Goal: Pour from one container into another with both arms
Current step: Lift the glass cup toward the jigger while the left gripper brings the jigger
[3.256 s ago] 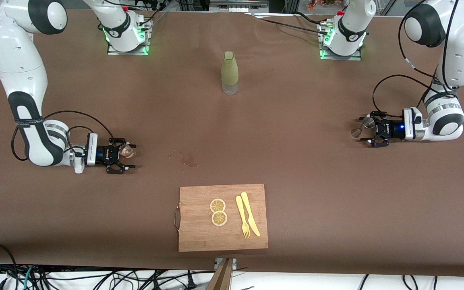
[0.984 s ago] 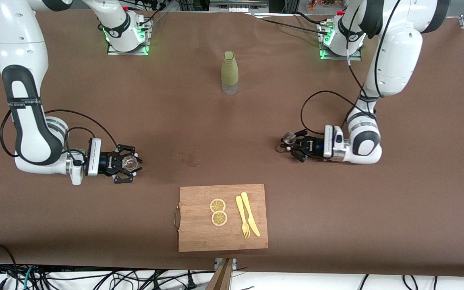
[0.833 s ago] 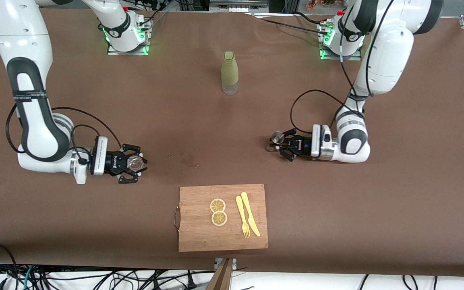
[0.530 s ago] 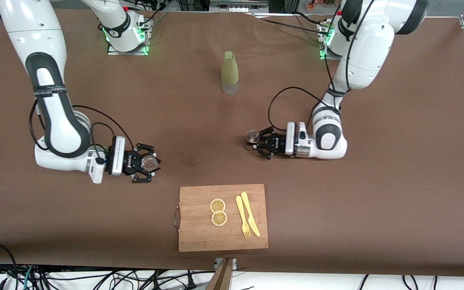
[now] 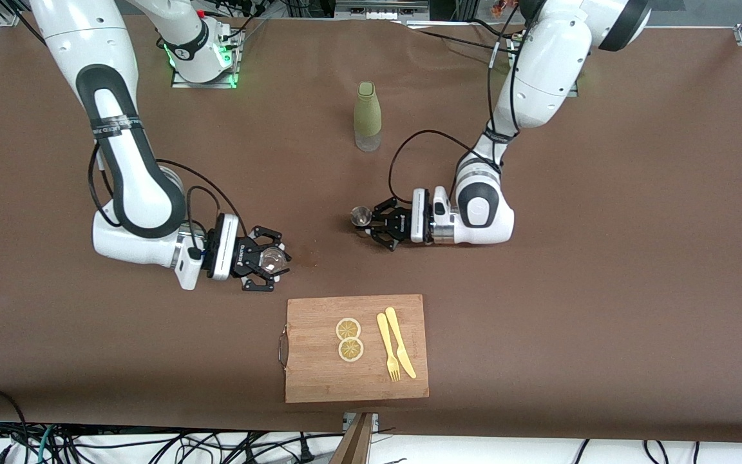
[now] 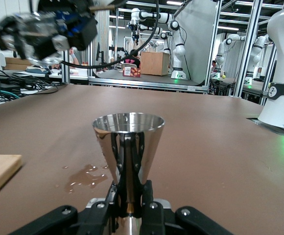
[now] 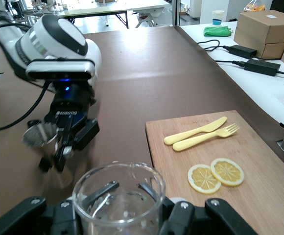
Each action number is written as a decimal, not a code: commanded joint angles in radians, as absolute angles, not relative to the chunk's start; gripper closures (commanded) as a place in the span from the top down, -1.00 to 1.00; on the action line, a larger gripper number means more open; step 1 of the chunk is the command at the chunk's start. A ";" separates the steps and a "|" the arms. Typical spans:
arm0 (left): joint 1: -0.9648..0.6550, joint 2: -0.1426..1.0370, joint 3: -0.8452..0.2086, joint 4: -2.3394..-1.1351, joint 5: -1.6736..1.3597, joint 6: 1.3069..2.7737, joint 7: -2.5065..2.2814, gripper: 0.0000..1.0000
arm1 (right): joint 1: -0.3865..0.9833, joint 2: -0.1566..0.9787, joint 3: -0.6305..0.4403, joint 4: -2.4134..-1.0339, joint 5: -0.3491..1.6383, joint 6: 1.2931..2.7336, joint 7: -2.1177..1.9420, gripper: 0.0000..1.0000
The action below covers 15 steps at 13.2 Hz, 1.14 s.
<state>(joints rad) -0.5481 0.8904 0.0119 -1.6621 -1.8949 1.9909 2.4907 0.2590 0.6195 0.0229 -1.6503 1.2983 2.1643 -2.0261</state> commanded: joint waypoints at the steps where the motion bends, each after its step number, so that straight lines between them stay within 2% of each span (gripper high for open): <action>1: -0.580 0.922 0.009 -1.605 -1.959 2.049 2.511 -1.00 | 0.331 0.581 0.017 -1.686 1.331 2.252 -1.977 -0.45; 3: -0.587 0.923 0.006 -1.582 -1.971 2.066 2.508 -1.00 | 0.379 0.568 0.015 -1.698 1.330 2.296 -1.968 -0.45; 6: -0.595 0.946 -0.011 -1.528 -1.986 2.120 2.500 -1.00 | 0.423 0.502 0.014 -1.798 1.318 2.379 -1.934 -0.45; 15: -0.614 0.963 -0.011 -1.437 -1.990 2.203 2.444 -1.00 | 0.414 0.362 0.014 -1.960 1.178 2.378 -1.931 -0.45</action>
